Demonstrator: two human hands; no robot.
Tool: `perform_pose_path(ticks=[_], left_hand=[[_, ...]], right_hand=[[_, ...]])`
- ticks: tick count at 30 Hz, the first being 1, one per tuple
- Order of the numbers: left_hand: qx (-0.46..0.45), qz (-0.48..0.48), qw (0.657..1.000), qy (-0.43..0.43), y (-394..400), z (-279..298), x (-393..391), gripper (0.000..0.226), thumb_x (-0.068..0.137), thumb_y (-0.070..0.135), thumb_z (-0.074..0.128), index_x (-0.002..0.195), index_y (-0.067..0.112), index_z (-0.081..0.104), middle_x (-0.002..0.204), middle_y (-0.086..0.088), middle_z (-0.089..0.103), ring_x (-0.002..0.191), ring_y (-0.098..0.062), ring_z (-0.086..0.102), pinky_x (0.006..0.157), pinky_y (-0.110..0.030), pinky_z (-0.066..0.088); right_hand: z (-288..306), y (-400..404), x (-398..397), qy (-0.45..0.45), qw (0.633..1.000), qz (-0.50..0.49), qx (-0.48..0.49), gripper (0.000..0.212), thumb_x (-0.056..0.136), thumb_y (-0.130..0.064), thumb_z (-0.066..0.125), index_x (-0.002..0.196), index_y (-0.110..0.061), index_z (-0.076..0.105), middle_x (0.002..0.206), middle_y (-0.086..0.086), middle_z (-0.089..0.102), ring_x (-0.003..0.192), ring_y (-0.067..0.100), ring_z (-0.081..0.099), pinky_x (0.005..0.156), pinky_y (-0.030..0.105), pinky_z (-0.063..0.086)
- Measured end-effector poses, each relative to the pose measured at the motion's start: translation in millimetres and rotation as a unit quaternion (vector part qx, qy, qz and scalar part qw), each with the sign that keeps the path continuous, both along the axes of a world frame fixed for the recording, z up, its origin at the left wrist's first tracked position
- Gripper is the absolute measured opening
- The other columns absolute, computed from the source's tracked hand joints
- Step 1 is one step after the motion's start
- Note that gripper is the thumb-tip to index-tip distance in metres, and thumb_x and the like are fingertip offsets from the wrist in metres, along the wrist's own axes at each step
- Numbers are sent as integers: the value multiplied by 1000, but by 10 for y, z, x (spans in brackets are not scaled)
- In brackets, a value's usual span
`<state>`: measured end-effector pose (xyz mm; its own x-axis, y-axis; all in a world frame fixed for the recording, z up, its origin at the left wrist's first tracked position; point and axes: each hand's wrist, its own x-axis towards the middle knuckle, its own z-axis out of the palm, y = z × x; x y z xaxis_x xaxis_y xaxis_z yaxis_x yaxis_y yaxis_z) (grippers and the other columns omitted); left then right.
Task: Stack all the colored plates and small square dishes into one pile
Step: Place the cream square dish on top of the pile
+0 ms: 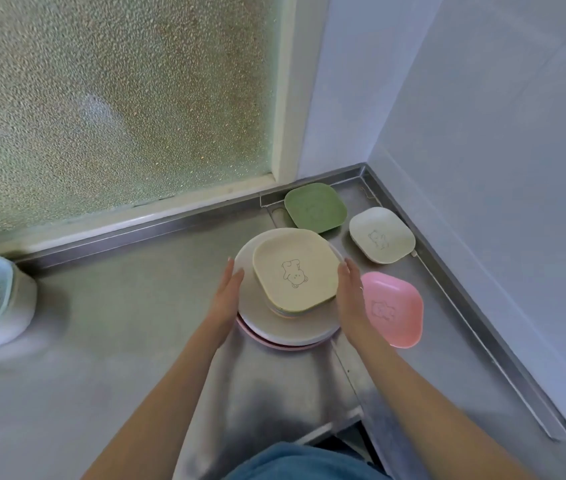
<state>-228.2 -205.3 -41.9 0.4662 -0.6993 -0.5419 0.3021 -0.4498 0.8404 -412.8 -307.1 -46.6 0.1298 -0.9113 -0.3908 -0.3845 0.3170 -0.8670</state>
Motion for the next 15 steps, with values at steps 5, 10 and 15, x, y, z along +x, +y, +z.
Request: perform_pose_path(ticks=[5, 10, 15], left_hand=[[17, 8, 995, -100, -149, 70, -128, 53, 99, 40, 35, 149, 26, 24, 156, 6, 24, 144, -14, 24, 113, -24, 14], [61, -35, 977, -200, -316, 129, -228, 84, 67, 72, 25, 145, 42, 23, 159, 7, 18, 147, -14, 13, 119, -51, 9], [123, -69, 951, -275, -317, 137, -347, 58, 90, 56, 29, 145, 40, 23, 161, 6, 7, 148, -19, 6, 118, -52, 6]], right_hand=[[83, -289, -505, 124, 984, -112, -60, 39, 91, -46, 40, 125, -28, 48, 120, -6, 56, 114, 20, 51, 106, 44, 34], [-18, -539, -1022, 368, 921, -127, 19, 56, 86, -13, 53, 139, -18, 32, 143, 15, 38, 130, 35, 34, 102, 49, 32], [-188, -536, -1129, 336, 934, -115, 44, 42, 86, 0, 34, 123, -17, 44, 124, 17, 46, 113, 36, 47, 85, 47, 45]])
